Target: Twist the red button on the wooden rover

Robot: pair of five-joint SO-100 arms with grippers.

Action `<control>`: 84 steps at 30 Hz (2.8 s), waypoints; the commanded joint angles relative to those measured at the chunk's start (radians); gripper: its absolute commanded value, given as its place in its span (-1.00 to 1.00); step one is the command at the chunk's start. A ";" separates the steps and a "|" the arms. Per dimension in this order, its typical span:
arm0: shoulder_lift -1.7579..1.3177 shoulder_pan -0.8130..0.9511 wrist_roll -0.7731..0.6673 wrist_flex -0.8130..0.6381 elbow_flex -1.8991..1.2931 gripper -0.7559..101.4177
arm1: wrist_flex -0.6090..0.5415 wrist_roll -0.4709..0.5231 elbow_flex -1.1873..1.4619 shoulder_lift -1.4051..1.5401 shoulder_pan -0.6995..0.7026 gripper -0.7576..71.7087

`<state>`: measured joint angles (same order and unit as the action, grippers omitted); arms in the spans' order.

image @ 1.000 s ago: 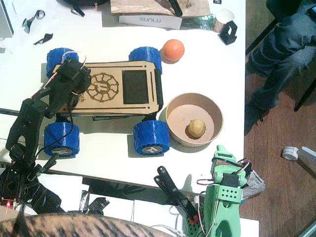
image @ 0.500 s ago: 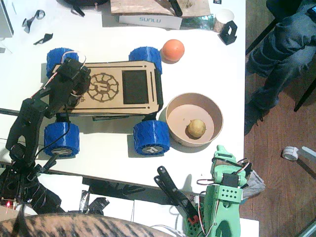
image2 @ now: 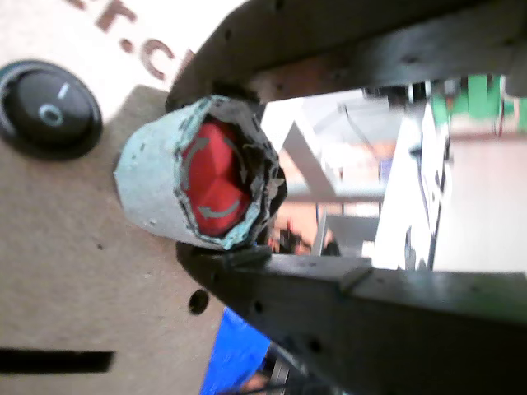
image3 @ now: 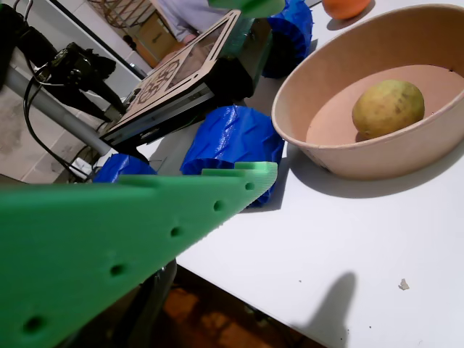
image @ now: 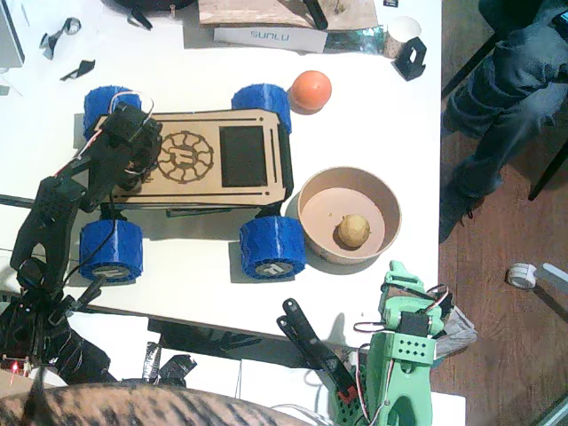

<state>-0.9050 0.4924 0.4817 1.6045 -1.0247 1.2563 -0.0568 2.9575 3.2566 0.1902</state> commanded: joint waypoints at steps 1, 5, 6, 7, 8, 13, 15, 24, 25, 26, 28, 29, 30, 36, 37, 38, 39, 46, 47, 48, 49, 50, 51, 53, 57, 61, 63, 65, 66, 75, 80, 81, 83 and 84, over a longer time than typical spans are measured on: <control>-0.100 0.032 0.092 0.028 0.031 -0.99 | -0.005 0.000 -0.006 -0.005 -0.005 -0.42; -0.084 0.066 0.204 0.009 0.031 -0.99 | -0.005 0.000 -0.006 -0.005 -0.005 -0.42; -0.083 0.075 0.230 0.000 0.031 -0.99 | -0.005 0.000 -0.006 -0.005 -0.005 -0.42; -0.081 0.086 0.255 -0.009 0.031 -0.99 | -0.005 0.000 -0.006 -0.005 -0.005 -0.42; -0.081 0.097 0.275 -0.017 0.031 -0.99 | -0.005 0.000 -0.006 -0.005 -0.005 -0.42; -0.064 0.147 0.324 -0.052 0.031 -0.99 | -0.005 0.000 -0.006 -0.005 -0.005 -0.42; -0.048 0.161 0.337 -0.075 0.031 -0.99 | -0.005 0.000 -0.006 -0.005 -0.005 -0.42; 0.008 0.178 0.417 -0.072 0.031 -0.99 | -0.005 0.000 -0.006 -0.005 -0.005 -0.42; 0.006 0.178 0.417 -0.072 0.031 -0.99 | -0.005 0.000 -0.006 -0.005 -0.005 -0.42; 0.005 0.178 0.419 -0.072 0.031 -0.99 | -0.005 0.000 -0.006 -0.005 -0.005 -0.42; 0.003 0.179 0.420 -0.067 0.031 -1.00 | -0.005 0.000 -0.006 -0.005 -0.005 -0.42; 0.003 0.179 0.420 -0.071 0.031 -1.00 | -0.005 0.000 -0.006 -0.005 -0.005 -0.42; 0.006 0.179 0.423 -0.072 0.031 -1.00 | -0.005 0.000 -0.006 -0.005 -0.005 -0.42; 0.005 0.199 0.563 0.000 0.031 -1.00 | -0.005 0.000 -0.006 -0.005 -0.005 -0.42; 0.000 0.204 0.574 0.018 0.031 -1.00 | -0.005 0.000 -0.006 -0.005 -0.005 -0.42; -0.005 0.213 0.577 0.031 0.031 -1.00 | -0.005 0.000 -0.006 -0.005 -0.005 -0.42; -0.009 0.222 0.578 0.035 0.031 -1.00 | -0.005 0.000 -0.006 -0.005 -0.005 -0.42; -0.005 0.247 0.709 0.089 0.031 -1.00 | -0.005 0.000 -0.006 -0.005 -0.005 -0.42; -0.005 0.247 0.726 0.103 0.031 -1.00 | -0.005 0.000 -0.006 -0.005 -0.005 -0.42; -0.005 0.247 0.741 0.118 0.031 -1.00 | -0.005 0.000 -0.006 -0.005 -0.005 -0.42; -0.005 0.247 0.762 0.144 0.031 -1.00 | -0.005 0.000 -0.006 -0.005 -0.005 -0.42; 0.000 0.247 0.787 0.173 0.031 -1.00 | -0.005 0.000 -0.006 -0.005 -0.005 -0.42; 0.000 0.247 0.813 0.201 0.031 -1.00 | -0.005 0.000 -0.006 -0.005 -0.005 -0.42; 0.000 0.247 0.856 0.230 0.031 -1.00 | -0.005 0.000 -0.006 -0.005 -0.005 -0.42; -0.008 0.245 0.859 0.224 0.029 -1.00 | -0.005 0.000 -0.006 -0.005 -0.005 -0.42; 0.002 0.247 0.857 0.201 0.029 -1.00 | -0.005 0.000 -0.006 -0.005 -0.005 -0.42; 0.002 0.247 0.856 0.199 0.029 -0.99 | -0.005 0.000 -0.006 -0.005 -0.005 -0.42; -0.002 0.247 0.856 0.199 0.029 -0.99 | -0.005 0.000 -0.006 -0.005 -0.005 -0.42; -0.003 0.247 0.856 0.201 0.029 -0.99 | -0.005 0.000 -0.006 -0.005 -0.005 -0.42; -0.008 0.247 0.854 0.213 0.031 -0.63 | -0.005 0.000 -0.006 -0.005 -0.005 -0.42; -0.017 0.247 0.853 0.207 0.031 -0.56 | -0.005 0.000 -0.006 -0.005 -0.005 -0.42; -0.023 0.247 0.853 0.206 0.031 -0.55 | -0.005 0.000 -0.006 -0.005 -0.005 -0.42; -0.037 0.247 0.853 0.206 0.031 -0.55 | -0.005 0.000 -0.006 -0.005 -0.005 -0.42; -0.046 0.247 0.853 0.206 0.031 -0.55 | -0.005 0.000 -0.006 -0.005 -0.005 -0.42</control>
<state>-0.8836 0.7102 1.3269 1.7948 -1.0140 1.2563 -0.0568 2.9575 3.2566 0.1902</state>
